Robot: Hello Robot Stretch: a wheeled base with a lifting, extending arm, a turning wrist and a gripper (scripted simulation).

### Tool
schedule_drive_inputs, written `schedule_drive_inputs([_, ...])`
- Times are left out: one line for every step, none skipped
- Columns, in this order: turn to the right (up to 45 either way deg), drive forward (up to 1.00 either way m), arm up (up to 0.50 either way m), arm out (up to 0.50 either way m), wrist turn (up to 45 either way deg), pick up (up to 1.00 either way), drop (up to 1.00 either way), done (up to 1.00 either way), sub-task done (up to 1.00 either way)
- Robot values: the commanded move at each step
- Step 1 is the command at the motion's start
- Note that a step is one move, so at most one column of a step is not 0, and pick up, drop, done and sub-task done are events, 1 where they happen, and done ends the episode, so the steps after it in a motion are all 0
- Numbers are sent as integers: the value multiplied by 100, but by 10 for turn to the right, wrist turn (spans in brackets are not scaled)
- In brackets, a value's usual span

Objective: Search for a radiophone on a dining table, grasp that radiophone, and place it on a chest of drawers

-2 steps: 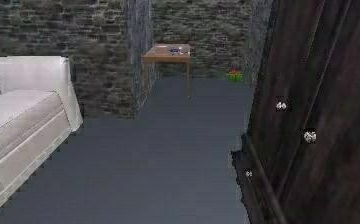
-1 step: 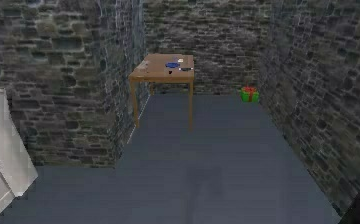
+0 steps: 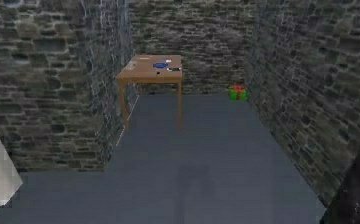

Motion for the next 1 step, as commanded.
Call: schedule_drive_inputs([0, 85, 0, 0, 0, 0, 0, 0, 0])
